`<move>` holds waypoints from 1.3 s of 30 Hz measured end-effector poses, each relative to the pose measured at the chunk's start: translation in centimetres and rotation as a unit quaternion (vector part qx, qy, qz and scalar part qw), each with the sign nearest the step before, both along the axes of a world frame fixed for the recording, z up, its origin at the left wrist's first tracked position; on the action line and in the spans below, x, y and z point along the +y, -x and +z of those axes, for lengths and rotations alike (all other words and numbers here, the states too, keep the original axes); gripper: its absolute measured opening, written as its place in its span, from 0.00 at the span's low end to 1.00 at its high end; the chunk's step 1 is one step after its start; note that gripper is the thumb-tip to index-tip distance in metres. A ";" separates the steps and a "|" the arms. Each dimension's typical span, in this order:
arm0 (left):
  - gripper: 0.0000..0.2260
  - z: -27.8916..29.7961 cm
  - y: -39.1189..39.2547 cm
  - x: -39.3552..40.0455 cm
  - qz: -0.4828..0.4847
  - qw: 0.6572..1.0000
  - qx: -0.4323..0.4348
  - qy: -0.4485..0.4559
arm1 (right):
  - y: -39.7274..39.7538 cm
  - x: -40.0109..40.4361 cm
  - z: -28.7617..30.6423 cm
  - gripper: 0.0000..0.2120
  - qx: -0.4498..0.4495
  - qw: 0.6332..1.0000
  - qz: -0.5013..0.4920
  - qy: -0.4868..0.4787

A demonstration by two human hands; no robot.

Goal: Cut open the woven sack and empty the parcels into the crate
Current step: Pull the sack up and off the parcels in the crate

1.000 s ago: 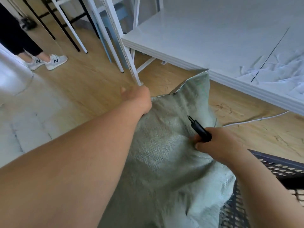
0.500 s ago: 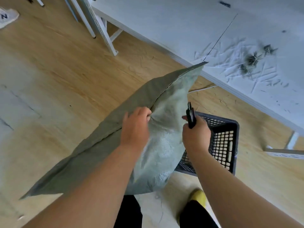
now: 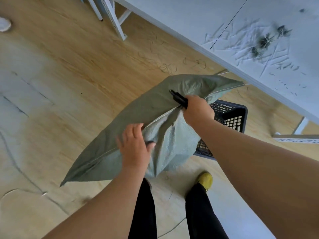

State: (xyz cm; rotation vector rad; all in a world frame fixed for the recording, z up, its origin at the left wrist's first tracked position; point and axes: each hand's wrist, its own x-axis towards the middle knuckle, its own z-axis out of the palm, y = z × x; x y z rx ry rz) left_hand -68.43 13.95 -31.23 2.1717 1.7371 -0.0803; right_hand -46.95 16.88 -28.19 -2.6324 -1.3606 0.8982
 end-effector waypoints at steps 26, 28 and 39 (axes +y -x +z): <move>0.05 22.2 -22.7 3.9 -0.095 0.972 -0.193 -0.092 | -19.5 -21.0 18.5 0.13 -0.013 0.876 -0.438 -0.202; 0.05 24.1 -23.6 3.6 -0.083 0.970 -0.199 -0.114 | -20.2 -21.3 19.9 0.13 -0.012 0.878 -0.426 -0.220; 0.07 30.5 -22.9 3.6 -0.050 0.960 -0.234 -0.146 | -20.2 -21.6 25.5 0.14 -0.017 0.882 -0.364 -0.298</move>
